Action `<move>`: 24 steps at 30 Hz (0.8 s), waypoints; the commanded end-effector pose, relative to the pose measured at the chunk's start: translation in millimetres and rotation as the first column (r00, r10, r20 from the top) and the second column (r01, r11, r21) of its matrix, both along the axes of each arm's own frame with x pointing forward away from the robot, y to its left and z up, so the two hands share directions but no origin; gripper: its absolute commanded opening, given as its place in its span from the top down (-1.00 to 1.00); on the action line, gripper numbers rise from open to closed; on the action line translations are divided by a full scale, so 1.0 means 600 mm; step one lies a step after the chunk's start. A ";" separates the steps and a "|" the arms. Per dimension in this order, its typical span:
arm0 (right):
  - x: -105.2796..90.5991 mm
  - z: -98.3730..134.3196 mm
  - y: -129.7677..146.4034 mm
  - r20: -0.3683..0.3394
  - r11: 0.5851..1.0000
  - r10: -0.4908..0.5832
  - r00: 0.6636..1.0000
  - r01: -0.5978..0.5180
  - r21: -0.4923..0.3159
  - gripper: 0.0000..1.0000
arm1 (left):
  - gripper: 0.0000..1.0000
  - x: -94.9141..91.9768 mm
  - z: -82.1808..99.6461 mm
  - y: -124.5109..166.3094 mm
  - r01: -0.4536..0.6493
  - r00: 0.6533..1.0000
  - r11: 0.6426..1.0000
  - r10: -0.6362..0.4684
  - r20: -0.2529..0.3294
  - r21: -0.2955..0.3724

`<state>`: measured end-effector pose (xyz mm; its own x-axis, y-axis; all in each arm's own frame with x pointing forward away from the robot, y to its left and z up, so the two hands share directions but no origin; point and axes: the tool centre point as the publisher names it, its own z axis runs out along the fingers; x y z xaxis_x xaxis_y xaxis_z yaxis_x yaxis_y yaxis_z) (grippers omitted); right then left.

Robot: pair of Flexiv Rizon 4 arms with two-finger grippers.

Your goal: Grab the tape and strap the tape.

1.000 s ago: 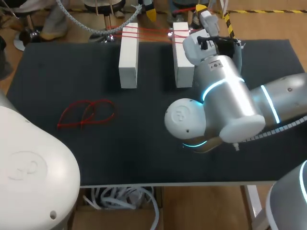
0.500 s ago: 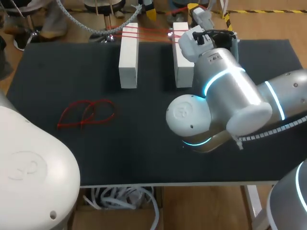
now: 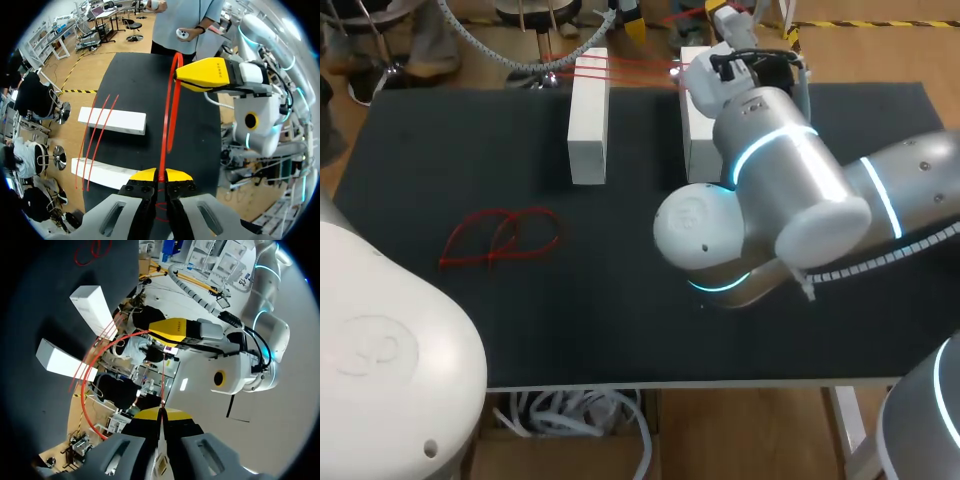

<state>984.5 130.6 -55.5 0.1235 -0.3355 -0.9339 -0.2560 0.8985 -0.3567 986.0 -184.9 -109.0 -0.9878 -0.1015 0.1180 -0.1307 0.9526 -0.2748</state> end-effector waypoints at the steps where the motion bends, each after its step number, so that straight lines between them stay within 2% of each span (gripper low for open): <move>1: -0.005 -0.005 0.016 0.005 1.000 -0.026 1.000 0.026 -0.008 1.00 | 1.00 0.000 0.001 0.000 0.000 1.000 1.000 0.000 -0.001 0.004; 24: -0.001 -0.015 0.038 0.004 0.999 -0.033 0.999 0.033 -0.030 1.00 | 1.00 0.000 0.001 0.000 0.000 1.000 1.000 0.000 -0.001 0.004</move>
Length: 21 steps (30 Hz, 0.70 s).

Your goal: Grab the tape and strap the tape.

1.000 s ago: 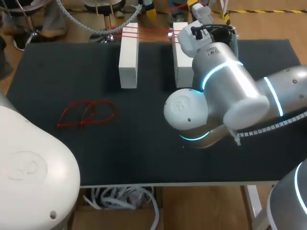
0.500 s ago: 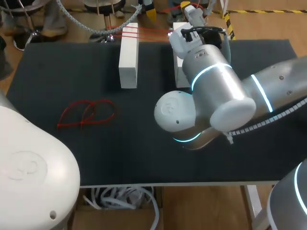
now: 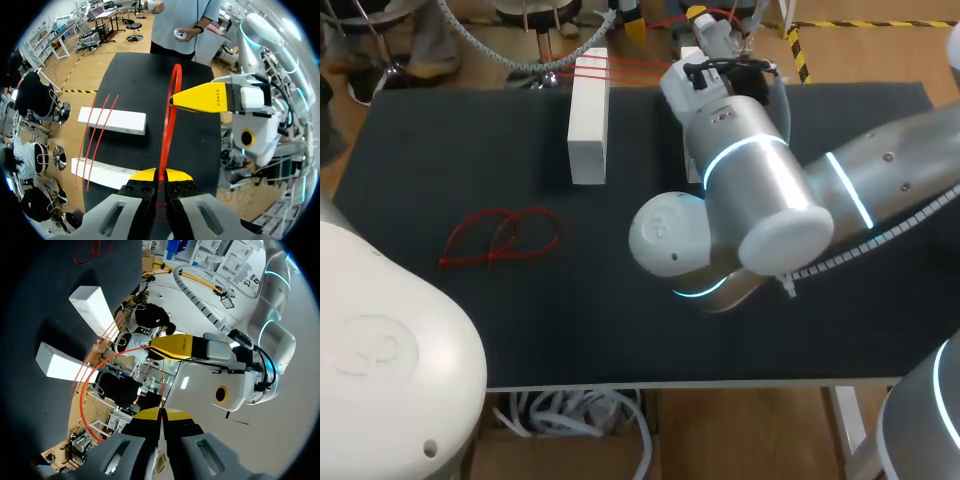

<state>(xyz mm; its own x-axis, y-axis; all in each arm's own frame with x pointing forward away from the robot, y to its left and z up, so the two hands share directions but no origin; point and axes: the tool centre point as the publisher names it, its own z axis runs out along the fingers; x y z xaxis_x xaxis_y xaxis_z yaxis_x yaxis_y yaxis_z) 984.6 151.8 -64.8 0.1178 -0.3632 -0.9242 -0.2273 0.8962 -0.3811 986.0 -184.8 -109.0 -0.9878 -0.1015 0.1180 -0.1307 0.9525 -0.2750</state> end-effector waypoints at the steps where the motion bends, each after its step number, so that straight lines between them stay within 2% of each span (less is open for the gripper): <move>1: -0.002 0.001 0.004 -0.001 1.000 -0.003 1.000 0.003 -0.005 1.00 | 1.00 0.000 0.001 0.000 0.000 1.000 1.000 0.000 -0.001 0.004; 21: -0.006 -0.008 0.015 0.007 1.000 -0.003 1.000 0.003 -0.019 1.00 | 1.00 0.000 0.001 0.000 0.000 1.000 1.000 0.000 -0.001 0.004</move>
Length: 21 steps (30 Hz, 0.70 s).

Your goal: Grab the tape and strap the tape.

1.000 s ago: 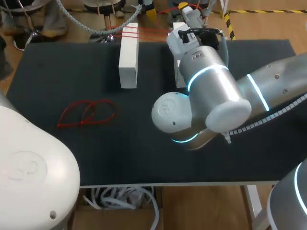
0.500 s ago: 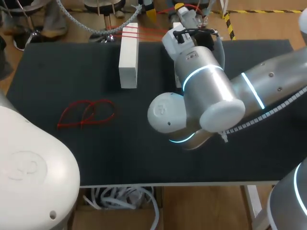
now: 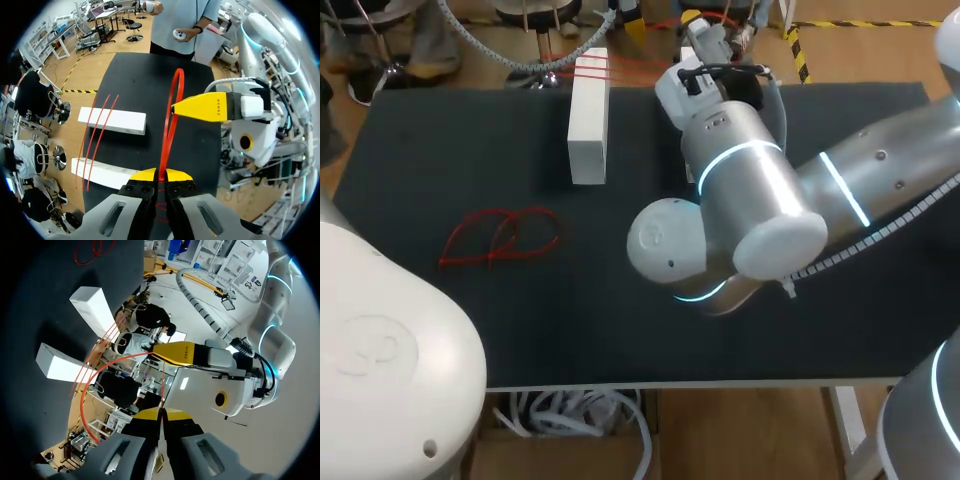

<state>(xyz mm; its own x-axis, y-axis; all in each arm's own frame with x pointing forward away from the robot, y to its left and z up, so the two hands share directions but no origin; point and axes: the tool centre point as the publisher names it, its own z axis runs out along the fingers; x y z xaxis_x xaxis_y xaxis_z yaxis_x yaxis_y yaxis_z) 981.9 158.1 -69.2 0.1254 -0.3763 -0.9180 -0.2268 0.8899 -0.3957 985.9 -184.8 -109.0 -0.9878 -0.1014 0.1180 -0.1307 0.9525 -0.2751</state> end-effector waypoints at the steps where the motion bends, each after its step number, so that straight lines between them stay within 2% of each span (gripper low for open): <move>1: -0.001 0.000 0.005 -0.002 1.000 -0.006 1.000 0.006 -0.004 1.00 | 1.00 0.000 0.001 0.000 0.000 1.000 1.000 0.000 -0.001 0.004; 21: -0.004 0.003 0.014 -0.032 1.000 -0.001 0.999 0.001 -0.008 1.00 | 1.00 0.000 0.001 0.000 0.000 1.000 1.000 0.000 -0.001 0.004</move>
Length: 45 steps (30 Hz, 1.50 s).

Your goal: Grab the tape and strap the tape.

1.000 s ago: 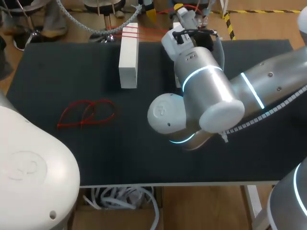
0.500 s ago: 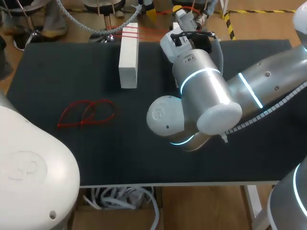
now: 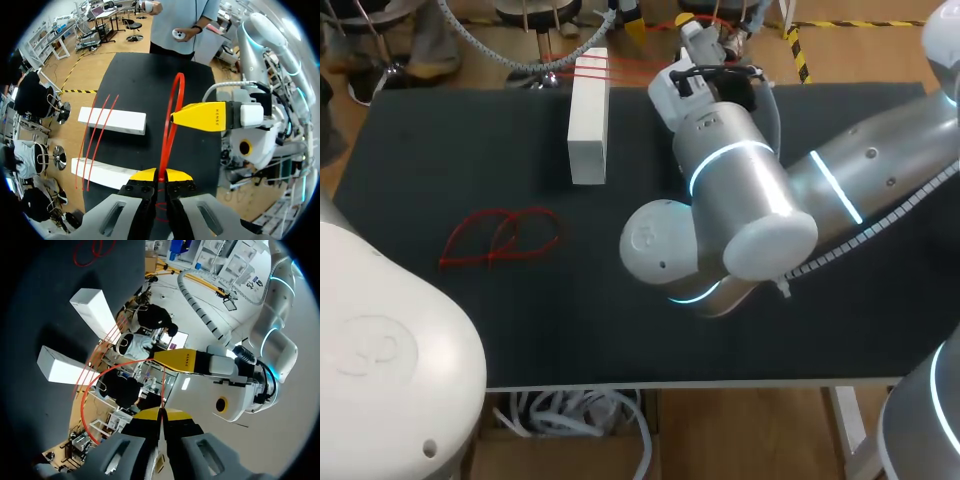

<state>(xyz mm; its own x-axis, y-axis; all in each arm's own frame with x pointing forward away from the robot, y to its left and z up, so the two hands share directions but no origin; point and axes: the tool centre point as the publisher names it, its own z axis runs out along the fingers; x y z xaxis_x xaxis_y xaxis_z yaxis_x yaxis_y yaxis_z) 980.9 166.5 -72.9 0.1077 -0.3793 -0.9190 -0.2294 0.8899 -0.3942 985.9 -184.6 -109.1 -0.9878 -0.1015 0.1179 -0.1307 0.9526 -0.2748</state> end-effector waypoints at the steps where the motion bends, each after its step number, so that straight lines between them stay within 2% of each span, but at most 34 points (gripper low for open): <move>1: -0.003 0.010 0.000 -0.015 1.000 0.004 1.000 -0.005 -0.004 1.00 | 1.00 0.000 0.001 -0.001 0.001 1.000 1.000 -0.001 -0.001 0.004; 20: -0.006 -0.005 0.036 -0.013 1.000 -0.011 1.000 0.010 -0.017 1.00 | 1.00 0.000 0.001 -0.001 0.001 1.000 1.000 -0.001 -0.001 0.004; 31: -0.003 -0.004 0.050 -0.026 1.000 -0.012 1.000 0.012 0.010 1.00 | 1.00 0.000 0.001 -0.001 0.001 1.000 1.000 -0.001 -0.001 0.004; 45: -0.003 -0.012 0.066 -0.004 1.000 -0.024 1.000 0.024 -0.006 1.00 | 1.00 0.000 0.001 -0.001 0.001 1.000 1.000 -0.001 -0.001 0.004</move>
<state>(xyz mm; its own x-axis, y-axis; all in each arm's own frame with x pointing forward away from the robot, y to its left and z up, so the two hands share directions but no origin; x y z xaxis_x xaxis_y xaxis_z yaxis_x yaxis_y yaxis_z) 980.3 202.7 -77.7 0.0908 -0.3843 -0.9187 -0.2171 0.8927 -0.3949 985.8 -184.4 -109.1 -0.9878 -0.1013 0.1182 -0.1306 0.9526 -0.2749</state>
